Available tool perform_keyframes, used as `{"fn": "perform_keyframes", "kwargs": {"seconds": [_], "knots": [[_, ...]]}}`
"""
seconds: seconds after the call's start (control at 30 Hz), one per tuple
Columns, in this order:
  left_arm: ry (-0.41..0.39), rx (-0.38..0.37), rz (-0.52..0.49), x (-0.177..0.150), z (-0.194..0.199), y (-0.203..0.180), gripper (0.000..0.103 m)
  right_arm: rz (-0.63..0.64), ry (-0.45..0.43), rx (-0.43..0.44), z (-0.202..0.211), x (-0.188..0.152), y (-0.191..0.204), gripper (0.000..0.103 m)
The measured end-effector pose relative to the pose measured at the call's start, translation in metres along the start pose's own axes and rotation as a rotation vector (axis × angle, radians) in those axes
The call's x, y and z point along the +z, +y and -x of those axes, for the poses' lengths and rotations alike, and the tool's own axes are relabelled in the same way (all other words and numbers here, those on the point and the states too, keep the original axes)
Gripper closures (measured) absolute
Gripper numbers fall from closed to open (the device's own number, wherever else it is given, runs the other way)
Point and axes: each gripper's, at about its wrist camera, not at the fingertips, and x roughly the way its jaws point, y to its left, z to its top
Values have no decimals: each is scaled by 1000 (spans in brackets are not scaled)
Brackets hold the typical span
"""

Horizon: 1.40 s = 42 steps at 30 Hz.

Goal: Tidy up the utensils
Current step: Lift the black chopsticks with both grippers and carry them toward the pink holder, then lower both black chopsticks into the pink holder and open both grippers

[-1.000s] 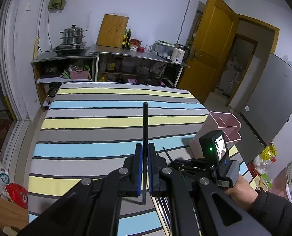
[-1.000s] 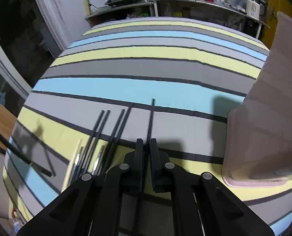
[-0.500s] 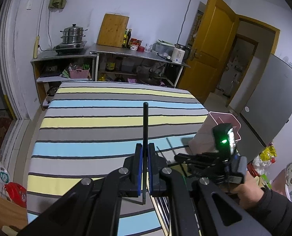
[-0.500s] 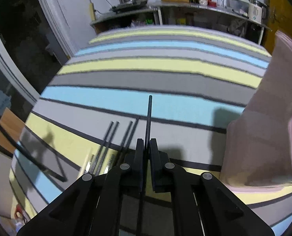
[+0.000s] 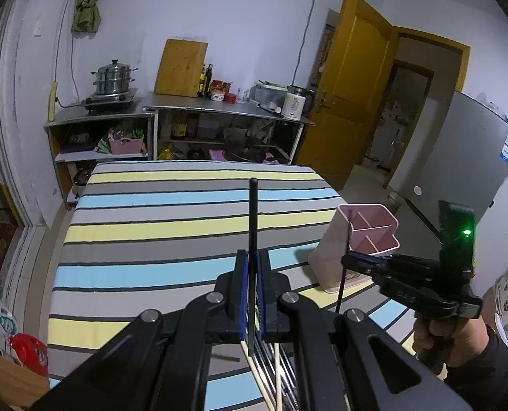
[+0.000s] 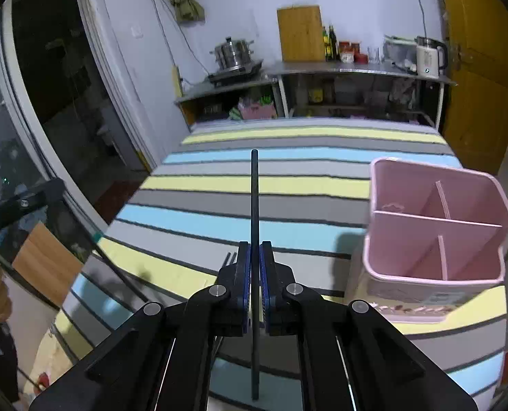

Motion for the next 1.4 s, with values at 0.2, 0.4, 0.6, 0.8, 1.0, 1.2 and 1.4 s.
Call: {"fn": "perform_keyframes", "kwargs": {"seconds": [0.2, 0.4, 0.6, 0.8, 1.0, 1.2, 1.4], "knots": [[-7, -27, -23, 8, 0, -12, 98, -13, -64, -1, 27, 2, 1, 97], [-6, -75, -33, 23, -8, -27, 98, -31, -109, -7, 49, 5, -4, 97], [15, -128, -60, 40, -24, -51, 98, -42, -166, -16, 77, 15, -11, 97], [28, -185, -92, 63, -40, -81, 98, -61, -225, -42, 108, 29, -28, 97], [2, -244, -88, 93, -47, -108, 98, -77, -296, -84, 137, 52, -47, 97], [-18, -275, -100, 113, -63, -132, 98, -97, -351, -126, 146, 73, -68, 97], [25, -265, -100, 103, -101, -141, 98, -142, -329, -146, 122, 71, -94, 97]]}}
